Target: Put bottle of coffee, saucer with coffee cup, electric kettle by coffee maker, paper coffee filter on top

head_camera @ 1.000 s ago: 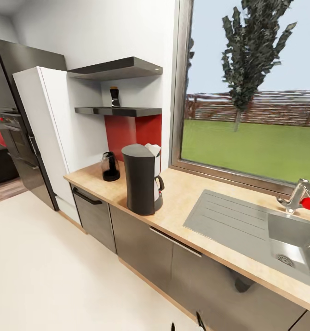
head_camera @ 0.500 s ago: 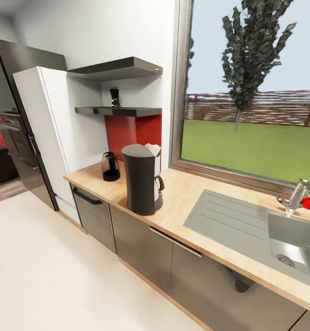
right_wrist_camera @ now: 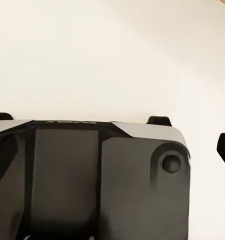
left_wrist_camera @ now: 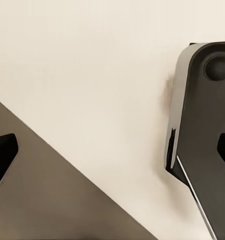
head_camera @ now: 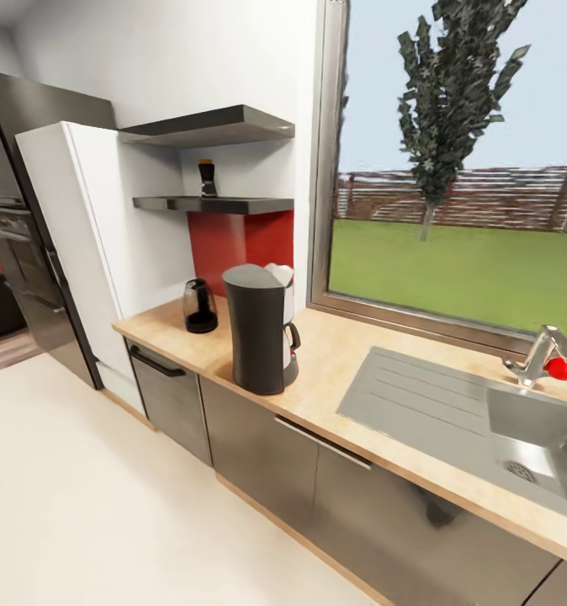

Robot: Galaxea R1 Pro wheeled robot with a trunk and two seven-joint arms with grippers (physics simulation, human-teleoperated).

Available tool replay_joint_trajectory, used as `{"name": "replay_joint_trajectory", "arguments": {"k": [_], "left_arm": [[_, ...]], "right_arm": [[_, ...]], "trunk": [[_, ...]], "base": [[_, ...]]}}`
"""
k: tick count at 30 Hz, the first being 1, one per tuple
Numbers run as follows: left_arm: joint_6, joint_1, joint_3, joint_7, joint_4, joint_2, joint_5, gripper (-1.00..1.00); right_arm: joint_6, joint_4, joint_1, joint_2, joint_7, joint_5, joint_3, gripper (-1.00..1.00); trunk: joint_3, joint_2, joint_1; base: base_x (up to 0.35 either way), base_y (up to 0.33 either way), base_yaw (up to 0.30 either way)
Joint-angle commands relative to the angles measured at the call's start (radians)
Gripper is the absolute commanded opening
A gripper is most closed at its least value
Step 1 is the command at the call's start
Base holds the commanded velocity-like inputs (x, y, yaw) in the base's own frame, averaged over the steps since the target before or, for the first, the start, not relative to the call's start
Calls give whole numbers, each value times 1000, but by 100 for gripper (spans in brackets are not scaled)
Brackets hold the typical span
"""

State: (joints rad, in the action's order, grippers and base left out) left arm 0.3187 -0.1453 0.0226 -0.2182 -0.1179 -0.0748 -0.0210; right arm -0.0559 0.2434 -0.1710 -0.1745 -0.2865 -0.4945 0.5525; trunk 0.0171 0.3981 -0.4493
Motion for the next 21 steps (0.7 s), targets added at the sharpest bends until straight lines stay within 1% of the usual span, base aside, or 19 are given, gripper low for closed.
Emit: {"name": "replay_joint_trajectory", "arguments": {"k": [1,6,12,17,21], "left_arm": [[2,0,2,0,-2,0,-3,100],[4,0,4,0,-3,-1,-5,100],[4,0,5,0,-5,5,-6,100],[3,0,4,0,-5,5,-6,100],[2,1,4,0,-5,4,-5,100]], "right_arm": [[-6,1,-1,0,-7,-2,7,100],[-7,0,-1,0,-7,-2,7,100],[-7,-4,-1,0,-6,-1,7,100],[-6,-39,-1,0,-6,-2,7,100],[-7,-53,-1,0,-6,-2,6,100]], "trunk": [[1,2,-1],[1,2,-1],[5,2,-1],[8,2,-1],[8,2,-1]], "base": [[0,294,-225],[0,303,-236],[0,309,-235],[8,314,-230],[103,323,-224]]}}
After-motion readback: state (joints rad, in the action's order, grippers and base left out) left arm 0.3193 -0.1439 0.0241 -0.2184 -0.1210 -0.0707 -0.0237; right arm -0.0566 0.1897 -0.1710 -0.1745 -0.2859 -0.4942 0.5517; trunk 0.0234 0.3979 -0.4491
